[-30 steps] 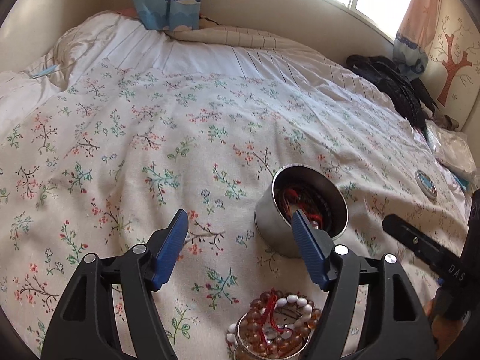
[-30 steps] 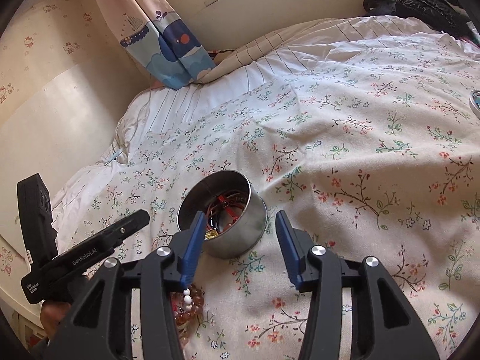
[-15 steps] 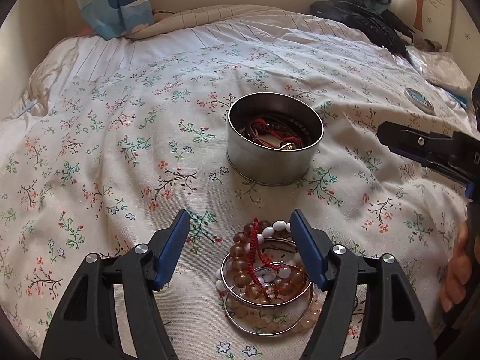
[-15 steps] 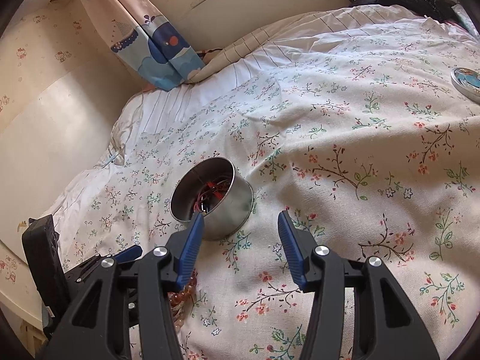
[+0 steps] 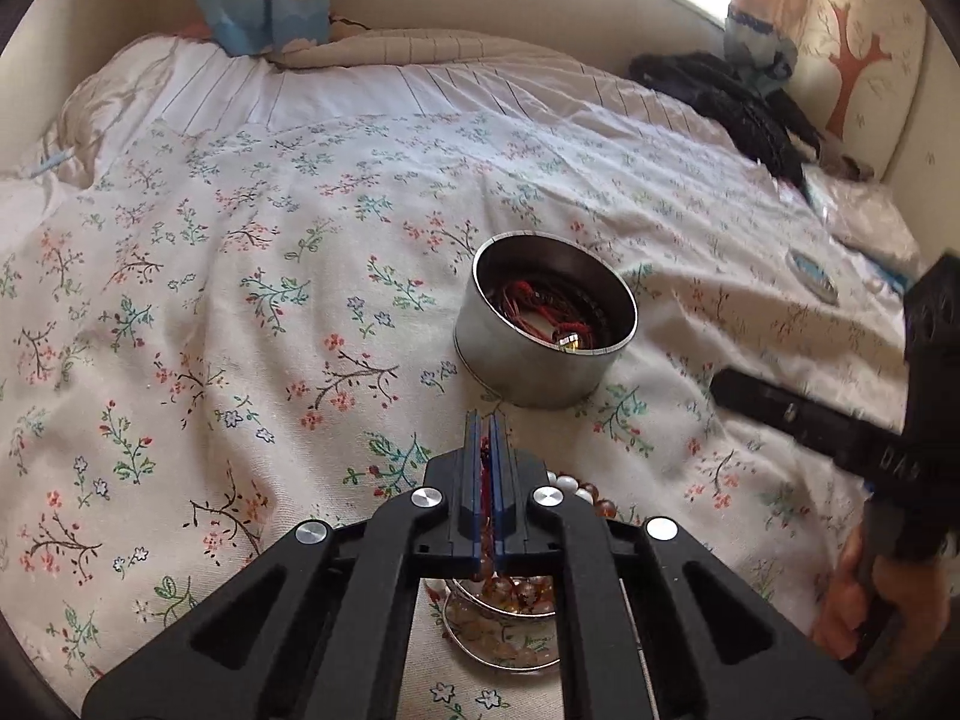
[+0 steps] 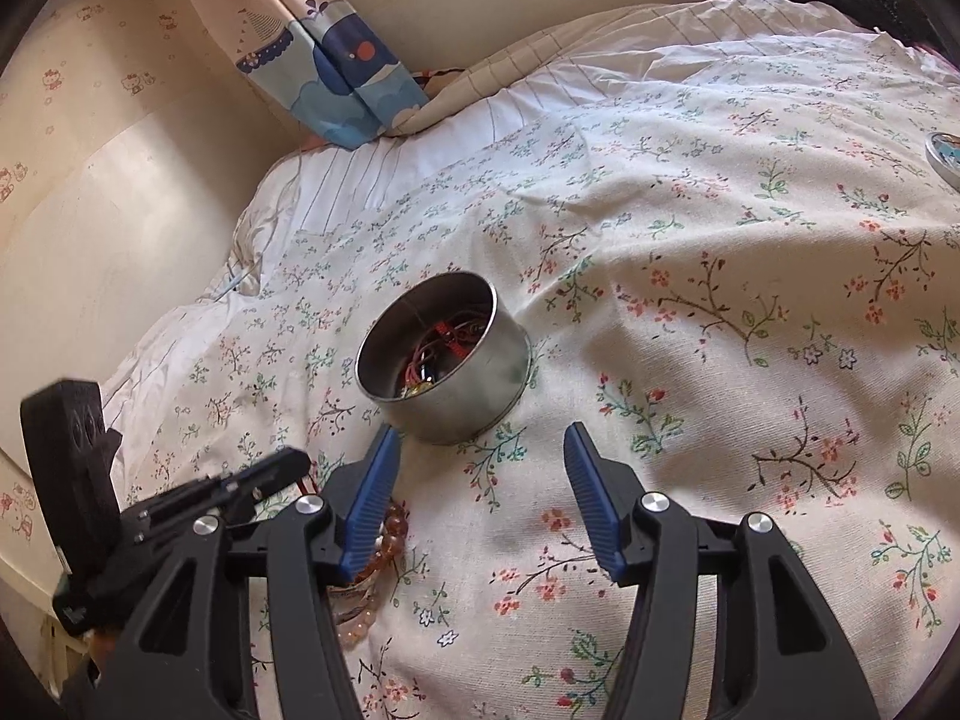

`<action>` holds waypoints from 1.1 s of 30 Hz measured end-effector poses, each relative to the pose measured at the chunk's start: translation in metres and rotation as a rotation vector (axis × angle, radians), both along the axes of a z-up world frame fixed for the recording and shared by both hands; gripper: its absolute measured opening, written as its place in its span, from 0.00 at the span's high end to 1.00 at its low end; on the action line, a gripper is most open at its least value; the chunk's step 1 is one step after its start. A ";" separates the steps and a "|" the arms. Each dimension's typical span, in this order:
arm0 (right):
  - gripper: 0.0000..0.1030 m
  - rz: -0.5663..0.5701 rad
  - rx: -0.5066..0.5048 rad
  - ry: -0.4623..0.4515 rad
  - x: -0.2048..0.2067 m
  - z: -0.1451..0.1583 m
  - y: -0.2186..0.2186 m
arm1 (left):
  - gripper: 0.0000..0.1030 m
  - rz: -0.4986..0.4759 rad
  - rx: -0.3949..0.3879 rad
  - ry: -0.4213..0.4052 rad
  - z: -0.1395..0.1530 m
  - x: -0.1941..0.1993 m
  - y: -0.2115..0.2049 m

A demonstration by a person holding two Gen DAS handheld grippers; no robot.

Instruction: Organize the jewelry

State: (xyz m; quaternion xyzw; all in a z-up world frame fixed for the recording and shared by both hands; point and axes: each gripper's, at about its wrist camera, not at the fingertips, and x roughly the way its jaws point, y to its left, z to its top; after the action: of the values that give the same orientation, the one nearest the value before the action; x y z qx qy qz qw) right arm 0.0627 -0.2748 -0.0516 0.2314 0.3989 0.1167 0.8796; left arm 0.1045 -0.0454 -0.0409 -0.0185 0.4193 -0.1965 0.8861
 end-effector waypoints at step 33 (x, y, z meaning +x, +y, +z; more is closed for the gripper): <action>0.89 0.271 0.181 0.086 0.015 -0.027 0.043 | 0.97 0.136 -0.239 -0.067 0.023 0.005 0.048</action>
State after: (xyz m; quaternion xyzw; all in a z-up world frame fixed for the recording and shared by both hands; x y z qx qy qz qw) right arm 0.0776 -0.2320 -0.0782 0.2586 0.4516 0.2595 0.8135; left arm 0.1092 0.0026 -0.0175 -0.1458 0.3610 -0.1849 0.9023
